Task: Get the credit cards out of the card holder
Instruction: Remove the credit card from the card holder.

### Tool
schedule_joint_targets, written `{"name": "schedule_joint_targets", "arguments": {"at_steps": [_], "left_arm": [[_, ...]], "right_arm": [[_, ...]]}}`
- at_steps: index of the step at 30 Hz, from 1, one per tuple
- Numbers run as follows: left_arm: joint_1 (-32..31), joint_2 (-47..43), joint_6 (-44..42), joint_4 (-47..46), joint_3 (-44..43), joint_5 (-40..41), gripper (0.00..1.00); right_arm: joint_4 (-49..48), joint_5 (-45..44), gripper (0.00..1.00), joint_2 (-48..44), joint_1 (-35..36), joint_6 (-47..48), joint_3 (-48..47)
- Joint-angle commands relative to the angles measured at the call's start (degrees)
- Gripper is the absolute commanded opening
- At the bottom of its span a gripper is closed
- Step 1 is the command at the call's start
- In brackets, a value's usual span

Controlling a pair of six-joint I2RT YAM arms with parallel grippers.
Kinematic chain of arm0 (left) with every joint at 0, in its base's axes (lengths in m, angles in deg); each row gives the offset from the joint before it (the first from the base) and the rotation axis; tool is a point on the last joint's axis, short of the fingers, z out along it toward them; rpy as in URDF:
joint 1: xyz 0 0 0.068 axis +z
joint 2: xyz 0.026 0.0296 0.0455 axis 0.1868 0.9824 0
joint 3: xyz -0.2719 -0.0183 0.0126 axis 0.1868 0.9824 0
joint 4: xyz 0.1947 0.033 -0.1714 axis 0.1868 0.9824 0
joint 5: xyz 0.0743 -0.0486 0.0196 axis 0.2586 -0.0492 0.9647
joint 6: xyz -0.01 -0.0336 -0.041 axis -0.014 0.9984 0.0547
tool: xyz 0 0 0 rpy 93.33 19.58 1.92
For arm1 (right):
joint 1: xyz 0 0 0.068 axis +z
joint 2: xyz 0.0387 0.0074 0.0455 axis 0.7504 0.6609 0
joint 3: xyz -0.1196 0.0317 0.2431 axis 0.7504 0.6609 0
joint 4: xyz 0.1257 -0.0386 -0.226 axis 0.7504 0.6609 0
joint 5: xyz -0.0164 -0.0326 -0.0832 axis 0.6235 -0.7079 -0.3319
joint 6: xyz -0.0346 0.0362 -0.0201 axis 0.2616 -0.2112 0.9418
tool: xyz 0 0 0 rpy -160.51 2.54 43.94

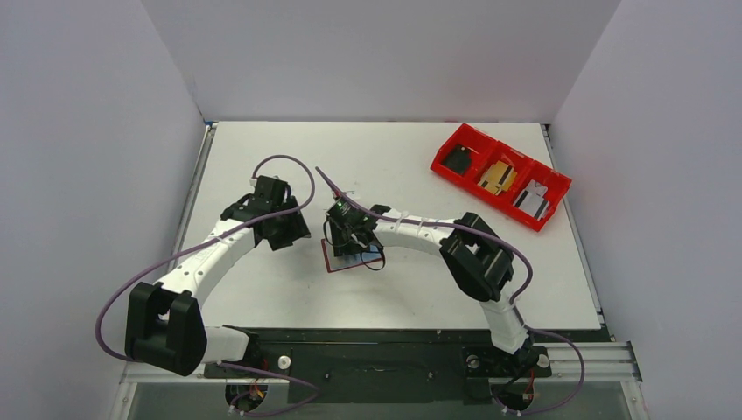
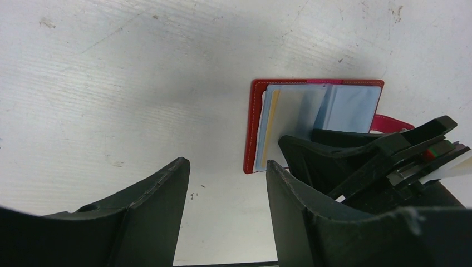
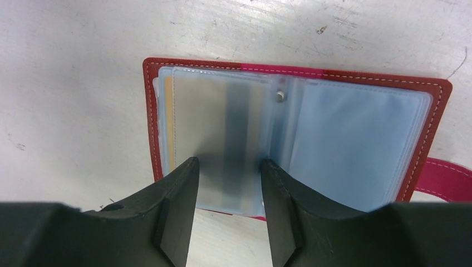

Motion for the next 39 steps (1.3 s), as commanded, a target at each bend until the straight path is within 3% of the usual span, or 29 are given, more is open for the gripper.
{"name": "schedule_joint_targets", "arguments": {"at_steps": [1, 7, 15, 21, 28, 39], "left_arm": [[0.4, 0.3, 0.4, -2.6, 0.3, -0.9, 0.51], [0.2, 1.9, 0.7, -4.0, 0.8, -2.7, 0.51], [-0.8, 4.0, 0.5, -7.0, 1.6, -7.0, 0.51], [-3.4, 6.7, 0.4, -8.4, 0.2, -8.6, 0.51], [-5.6, 12.0, 2.0, -13.0, -1.7, -12.3, 0.48], [-7.0, 19.2, 3.6, -18.4, -3.8, -15.9, 0.34]], "right_arm": [[2.8, -2.3, 0.42, 1.7, 0.5, 0.8, -1.9], [4.5, -2.4, 0.41, 3.4, 0.7, 1.3, -1.4], [-0.9, 2.9, 0.13, 2.1, -2.7, -0.1, 5.1], [-6.5, 9.1, 0.01, 0.8, -5.6, -0.8, 9.6], [-13.7, 16.9, 0.0, 1.0, -8.5, -2.8, 14.4], [-15.9, 18.7, 0.0, 0.4, -9.6, -3.1, 16.5]]}}
